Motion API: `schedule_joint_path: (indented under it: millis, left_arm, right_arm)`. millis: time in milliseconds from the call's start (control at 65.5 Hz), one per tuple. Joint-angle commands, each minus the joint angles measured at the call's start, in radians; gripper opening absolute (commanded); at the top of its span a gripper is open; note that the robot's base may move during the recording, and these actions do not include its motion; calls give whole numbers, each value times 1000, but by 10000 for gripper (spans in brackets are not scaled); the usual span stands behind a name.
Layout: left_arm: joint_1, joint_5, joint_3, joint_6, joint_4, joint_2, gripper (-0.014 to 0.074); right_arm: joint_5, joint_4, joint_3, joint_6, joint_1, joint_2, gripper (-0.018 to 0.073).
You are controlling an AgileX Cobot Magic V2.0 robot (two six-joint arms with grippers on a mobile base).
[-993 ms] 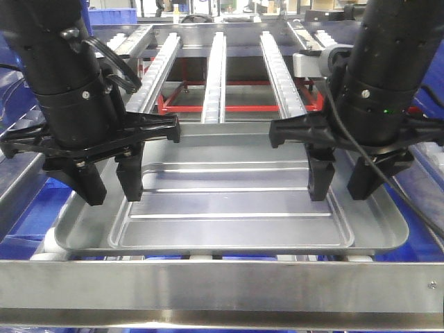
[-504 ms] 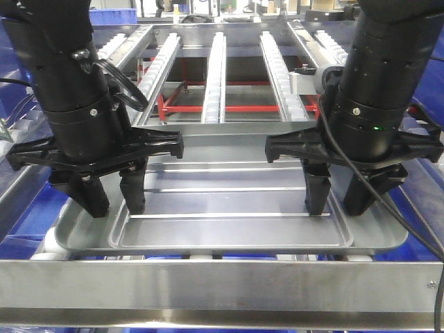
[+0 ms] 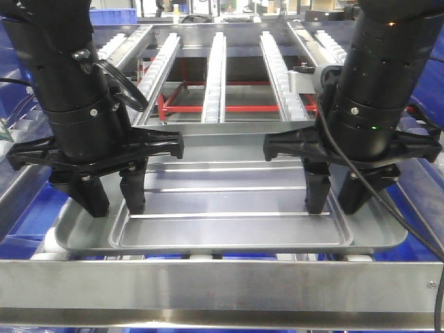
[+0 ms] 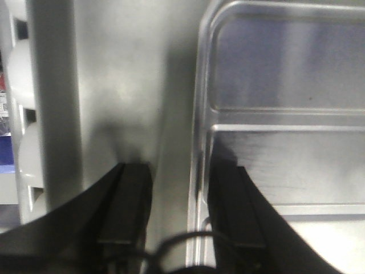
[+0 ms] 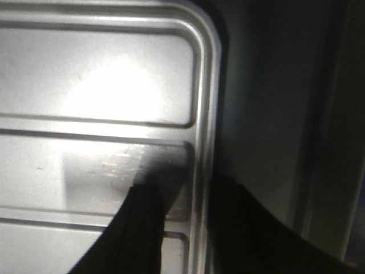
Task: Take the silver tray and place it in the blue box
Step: 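Close both grippers on the tray's opposite rims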
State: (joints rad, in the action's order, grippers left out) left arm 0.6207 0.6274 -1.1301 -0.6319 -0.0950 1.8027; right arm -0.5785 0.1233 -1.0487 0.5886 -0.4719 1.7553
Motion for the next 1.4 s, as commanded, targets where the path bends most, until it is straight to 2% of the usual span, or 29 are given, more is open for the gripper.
schedule_joint_path:
  millis: [0,336,428,580,611,1283,1390]
  left_arm:
    - [5,-2,-21,-1,-8,-25,176]
    - [5,2,-21,-1,-8,-25,165]
    - [5,2,-21,-1,-8,-25,84]
    - [5,0,-21,-1,-8,-25,-107]
    - [5,0,-21,-1,-8,-25,-103]
    - [5,-30,-25,-1,-3,-25,-95]
    - [5,79,-69,-1,-11,-58,-95]
  right_arm:
    - [53,8,-27,-1,4,-30,304]
    - [53,8,-27,-1,6,-30,298]
    - [53,8,-27,-1,6,-30,249]
    - [53,8,-27,-1,6,-30,64]
    - [53,8,-27,-1,6,-30,44]
    - [69,8,-27,-1,6,-30,49]
    - [-29,7,-66,2,0,-54,51]
